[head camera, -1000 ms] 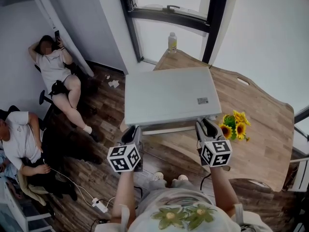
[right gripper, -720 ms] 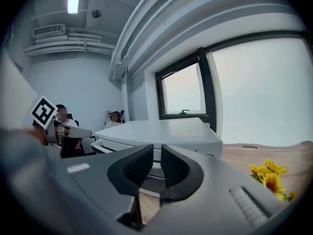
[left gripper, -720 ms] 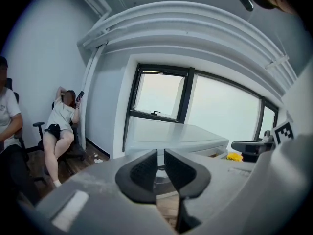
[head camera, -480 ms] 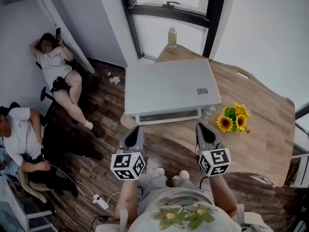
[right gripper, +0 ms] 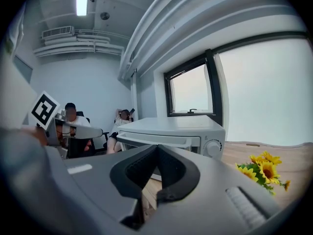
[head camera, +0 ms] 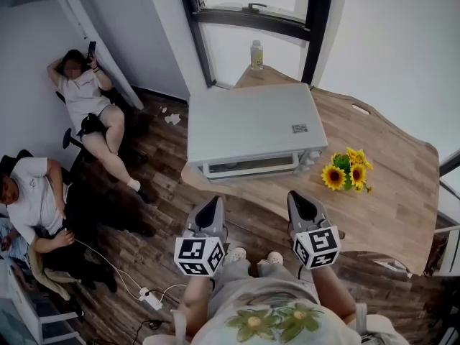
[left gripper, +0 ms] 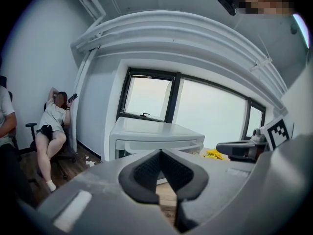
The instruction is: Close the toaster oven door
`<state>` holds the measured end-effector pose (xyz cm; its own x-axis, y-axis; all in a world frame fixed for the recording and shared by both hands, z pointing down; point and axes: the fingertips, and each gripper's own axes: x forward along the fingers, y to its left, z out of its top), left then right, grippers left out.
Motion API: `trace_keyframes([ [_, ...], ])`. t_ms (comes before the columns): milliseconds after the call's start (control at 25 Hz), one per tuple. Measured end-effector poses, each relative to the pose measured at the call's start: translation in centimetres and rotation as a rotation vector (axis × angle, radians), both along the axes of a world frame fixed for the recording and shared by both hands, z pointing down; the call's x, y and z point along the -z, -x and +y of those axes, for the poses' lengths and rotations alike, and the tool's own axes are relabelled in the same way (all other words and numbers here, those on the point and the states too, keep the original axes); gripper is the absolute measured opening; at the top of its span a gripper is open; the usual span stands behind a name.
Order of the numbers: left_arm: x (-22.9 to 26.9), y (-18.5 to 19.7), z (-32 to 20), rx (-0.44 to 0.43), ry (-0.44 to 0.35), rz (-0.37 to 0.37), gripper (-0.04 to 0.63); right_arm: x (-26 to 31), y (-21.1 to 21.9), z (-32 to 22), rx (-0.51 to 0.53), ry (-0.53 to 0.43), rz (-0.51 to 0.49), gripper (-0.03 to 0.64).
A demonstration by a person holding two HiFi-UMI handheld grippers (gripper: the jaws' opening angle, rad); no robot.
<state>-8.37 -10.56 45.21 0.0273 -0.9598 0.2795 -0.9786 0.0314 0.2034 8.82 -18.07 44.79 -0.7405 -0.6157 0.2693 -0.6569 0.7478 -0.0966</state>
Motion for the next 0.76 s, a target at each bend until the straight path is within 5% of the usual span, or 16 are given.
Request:
trace_keyframes([
  [760, -0.5, -0.7, 1.3, -0.019, 0.022, -0.001, 0.003, -0.3, 0.6, 1.8, 0.04, 0.013, -0.001, -0.002],
])
